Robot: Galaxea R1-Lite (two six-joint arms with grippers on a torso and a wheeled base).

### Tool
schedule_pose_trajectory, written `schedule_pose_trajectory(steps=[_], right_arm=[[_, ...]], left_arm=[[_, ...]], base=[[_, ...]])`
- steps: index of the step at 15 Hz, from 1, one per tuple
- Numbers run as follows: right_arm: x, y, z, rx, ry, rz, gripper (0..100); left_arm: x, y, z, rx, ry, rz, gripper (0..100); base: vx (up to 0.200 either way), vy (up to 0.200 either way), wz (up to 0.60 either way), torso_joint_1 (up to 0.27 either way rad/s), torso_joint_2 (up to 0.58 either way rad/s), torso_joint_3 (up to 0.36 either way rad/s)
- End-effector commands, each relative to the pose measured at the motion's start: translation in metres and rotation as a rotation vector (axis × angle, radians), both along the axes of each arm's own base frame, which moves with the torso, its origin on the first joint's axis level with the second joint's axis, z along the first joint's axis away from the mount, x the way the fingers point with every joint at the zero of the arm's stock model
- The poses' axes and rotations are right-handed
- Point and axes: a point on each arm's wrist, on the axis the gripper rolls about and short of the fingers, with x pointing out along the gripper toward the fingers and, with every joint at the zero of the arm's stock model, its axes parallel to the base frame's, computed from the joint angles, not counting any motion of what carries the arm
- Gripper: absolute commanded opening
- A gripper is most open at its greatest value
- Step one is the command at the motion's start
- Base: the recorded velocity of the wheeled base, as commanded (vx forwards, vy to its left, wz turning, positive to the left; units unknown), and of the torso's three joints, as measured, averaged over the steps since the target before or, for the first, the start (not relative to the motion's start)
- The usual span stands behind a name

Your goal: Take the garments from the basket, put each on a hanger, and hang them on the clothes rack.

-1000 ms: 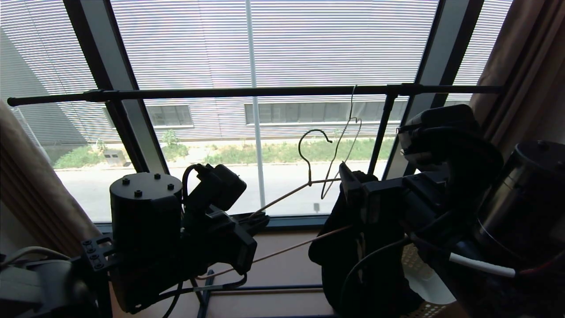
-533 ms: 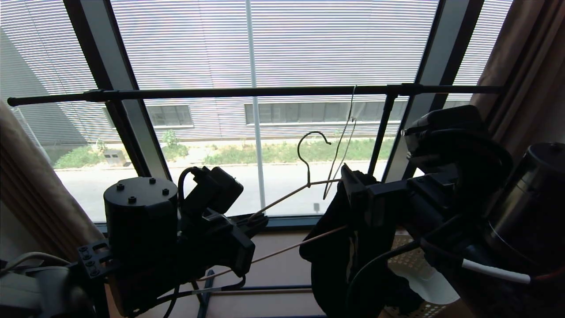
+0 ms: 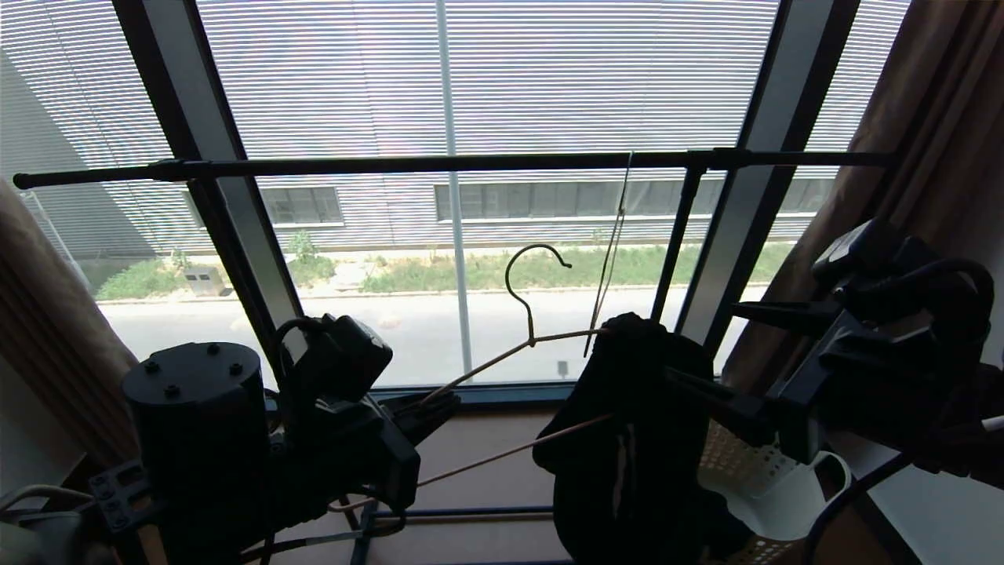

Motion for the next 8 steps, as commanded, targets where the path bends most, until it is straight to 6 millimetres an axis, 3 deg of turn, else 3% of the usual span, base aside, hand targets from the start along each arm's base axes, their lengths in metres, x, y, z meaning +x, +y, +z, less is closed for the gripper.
schedule_pose_trajectory(steps=[1,4,8], right_arm=[[-0.004,-0.035,0.039,0.032,-0.039,0.034,100],[0.014,-0.047,0.043,-0.006,-0.020,0.123,100],[0.035,-0.040,0.034,-0.117,0.049,0.297,100]], left_arm=[[-0.004,0.008,-0.006,-0.002,0.007,-0.011,0],[-0.013,0.014,-0.010,-0.038,-0.020,-0.061,0],[-0.019,0.019,-0.013,-0.056,-0.036,-0.088,0]], base=[[0.000,0.000,0.00,0.000,0.00,0.000],[0.000,0.000,0.00,0.000,0.00,0.000],[0.000,0.000,0.00,0.000,0.00,0.000]])
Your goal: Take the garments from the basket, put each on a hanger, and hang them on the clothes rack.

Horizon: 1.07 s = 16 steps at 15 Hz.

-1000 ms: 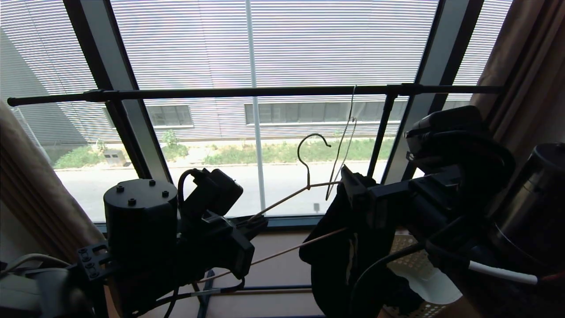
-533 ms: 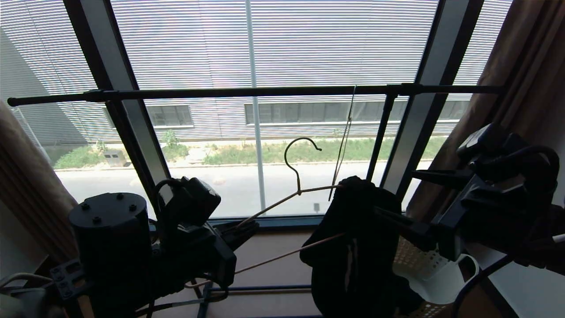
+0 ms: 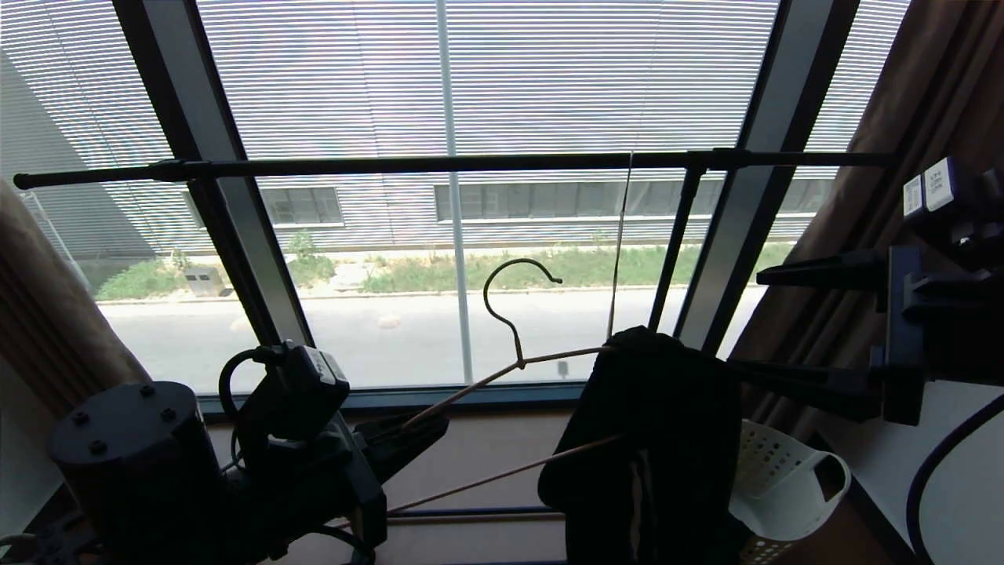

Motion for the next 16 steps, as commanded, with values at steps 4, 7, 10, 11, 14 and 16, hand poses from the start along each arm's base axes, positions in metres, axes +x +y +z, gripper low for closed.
schedule_pose_trajectory(steps=[4,7,10,11,14,16], right_arm=[[0.029,0.007,-0.005,-0.134,0.080,0.113,100],[0.040,0.003,-0.015,-0.188,0.102,0.129,100],[0.042,0.004,-0.019,-0.196,0.134,0.134,100],[0.042,0.004,-0.019,-0.196,0.134,0.134,100],[0.054,0.009,-0.022,-0.198,0.150,0.138,100],[0.065,0.014,-0.022,-0.199,0.149,0.144,100]], left_arm=[[-0.005,0.003,-0.004,0.006,0.017,-0.030,0],[-0.008,0.004,-0.001,-0.008,-0.002,-0.033,0],[-0.012,0.007,0.000,-0.010,-0.005,-0.035,0],[-0.013,0.007,0.000,-0.009,-0.003,-0.036,0],[-0.018,0.006,-0.001,-0.008,-0.001,-0.051,0],[-0.020,0.004,-0.002,-0.005,0.003,-0.065,0]], base=[[0.000,0.000,0.00,0.000,0.00,0.000],[0.000,0.000,0.00,0.000,0.00,0.000],[0.000,0.000,0.00,0.000,0.00,0.000],[0.000,0.000,0.00,0.000,0.00,0.000],[0.000,0.000,0.00,0.000,0.00,0.000],[0.000,0.000,0.00,0.000,0.00,0.000]])
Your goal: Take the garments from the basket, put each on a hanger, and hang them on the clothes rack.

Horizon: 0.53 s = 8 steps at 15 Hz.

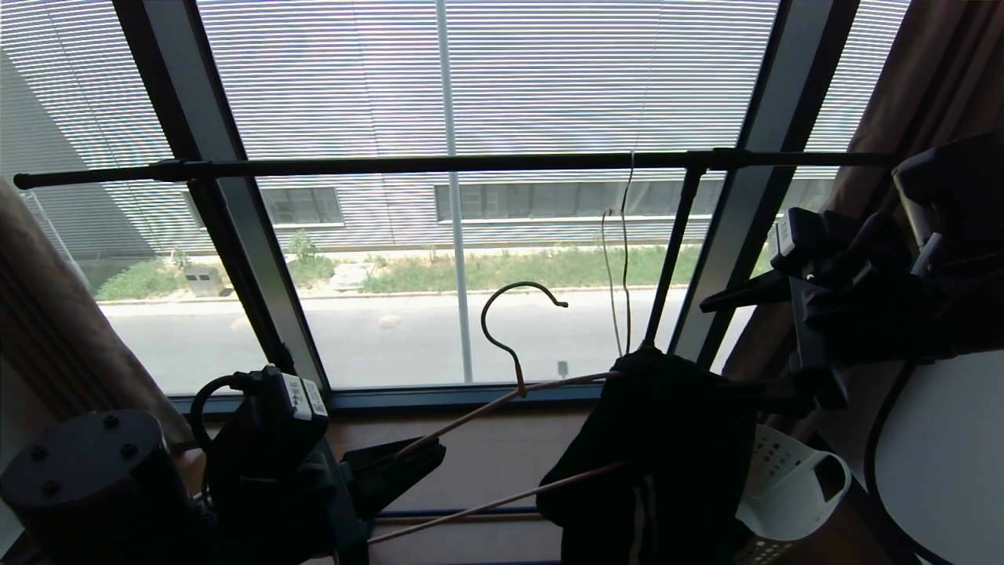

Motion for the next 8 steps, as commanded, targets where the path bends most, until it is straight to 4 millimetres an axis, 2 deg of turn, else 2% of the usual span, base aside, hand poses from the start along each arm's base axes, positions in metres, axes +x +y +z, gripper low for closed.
schedule_pose_trajectory(steps=[1,4,8], right_arm=[[0.014,0.008,-0.005,-0.004,0.016,0.014,100],[0.019,0.023,-0.005,-0.004,0.018,0.057,100],[0.013,0.041,-0.004,-0.002,0.019,0.122,100]], left_arm=[[-0.002,-0.001,0.000,0.000,-0.001,-0.008,0],[-0.002,0.000,0.000,0.001,0.001,-0.007,0],[-0.003,0.001,-0.001,0.003,0.003,-0.007,0]], base=[[0.000,0.000,0.00,0.000,0.00,0.000],[0.000,0.000,0.00,0.000,0.00,0.000],[0.000,0.000,0.00,0.000,0.00,0.000]])
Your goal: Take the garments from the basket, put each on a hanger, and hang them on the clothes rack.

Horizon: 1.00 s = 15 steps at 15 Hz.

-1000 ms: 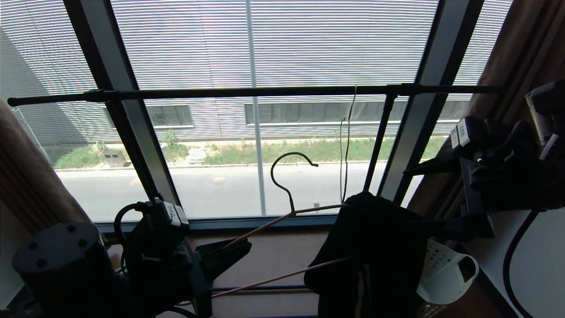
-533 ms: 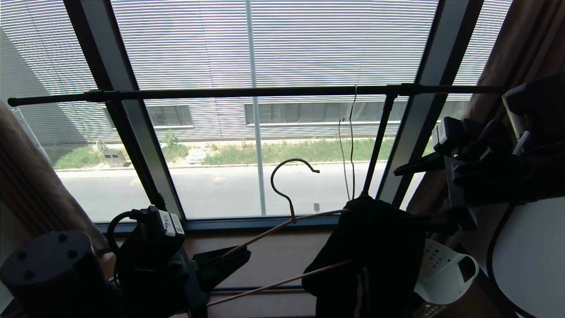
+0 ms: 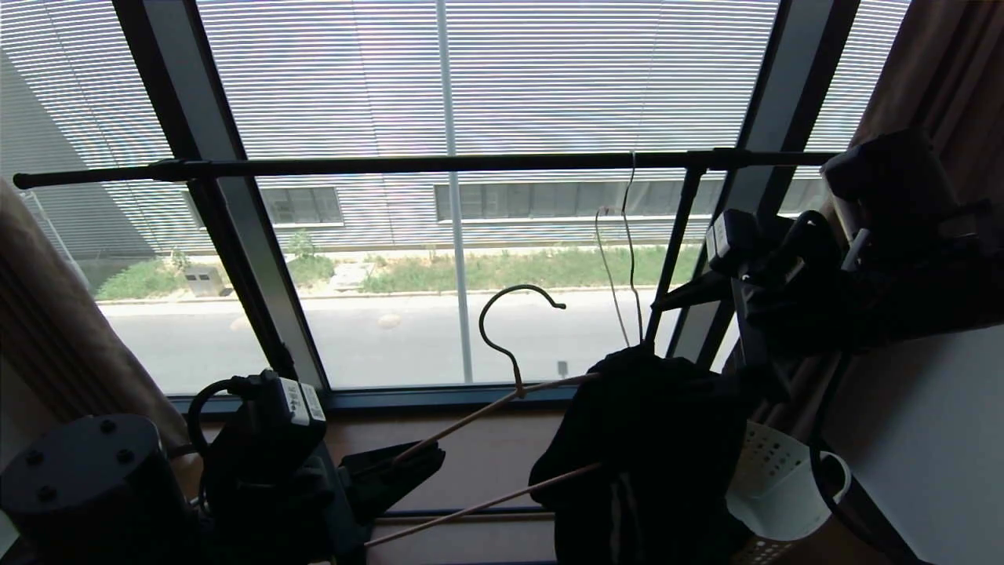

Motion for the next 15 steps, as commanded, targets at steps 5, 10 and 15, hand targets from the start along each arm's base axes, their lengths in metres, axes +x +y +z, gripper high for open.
schedule_pose_trajectory(steps=[5,10,15], right_arm=[[-0.009,0.035,-0.012,-0.025,0.066,0.119,100],[-0.003,0.054,-0.015,-0.043,0.101,0.161,100],[-0.009,0.061,-0.019,-0.054,0.137,0.184,0]], left_arm=[[-0.001,-0.002,-0.001,0.003,0.004,-0.009,0],[0.002,-0.003,0.002,-0.007,-0.004,-0.006,0],[0.001,-0.002,0.001,-0.010,0.008,-0.003,0]], base=[[0.000,0.000,0.00,0.000,0.00,0.000],[0.000,0.000,0.00,0.000,0.00,0.000],[0.000,0.000,0.00,0.000,0.00,0.000]])
